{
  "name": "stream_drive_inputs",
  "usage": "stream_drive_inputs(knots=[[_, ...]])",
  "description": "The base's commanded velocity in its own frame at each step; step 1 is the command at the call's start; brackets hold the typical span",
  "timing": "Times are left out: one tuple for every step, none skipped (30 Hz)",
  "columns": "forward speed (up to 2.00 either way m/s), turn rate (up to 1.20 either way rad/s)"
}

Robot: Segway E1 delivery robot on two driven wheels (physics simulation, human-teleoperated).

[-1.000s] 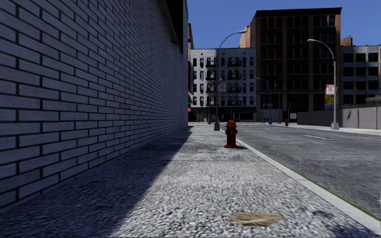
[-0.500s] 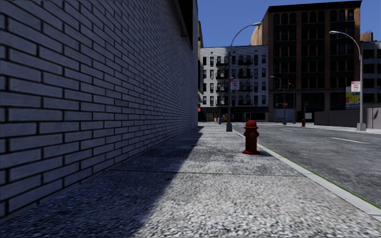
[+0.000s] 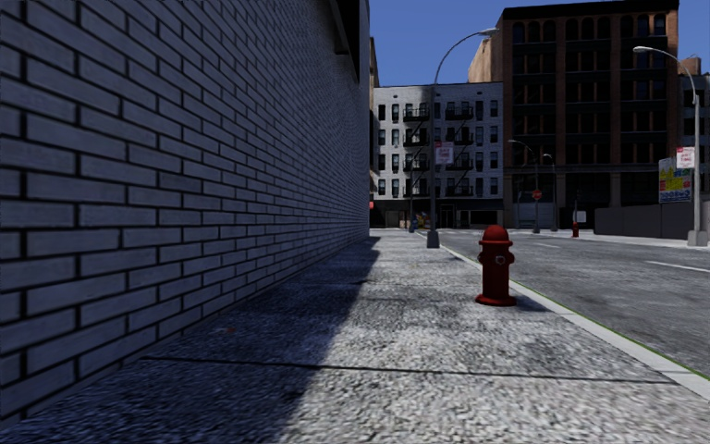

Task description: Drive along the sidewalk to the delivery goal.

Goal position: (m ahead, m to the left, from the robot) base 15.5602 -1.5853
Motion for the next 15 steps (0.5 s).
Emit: stream_drive_inputs(knots=[[2.0, 0.0], [2.0, 0.0], [2.0, 0.0], [2.0, 0.0], [2.0, 0.0], [2.0, 0.0], [2.0, 0.0], [2.0, 0.0], [2.0, 0.0], [2.0, 0.0], [2.0, 0.0], [2.0, 0.0], [2.0, 0.0], [2.0, 0.0], [2.0, 0.0]])
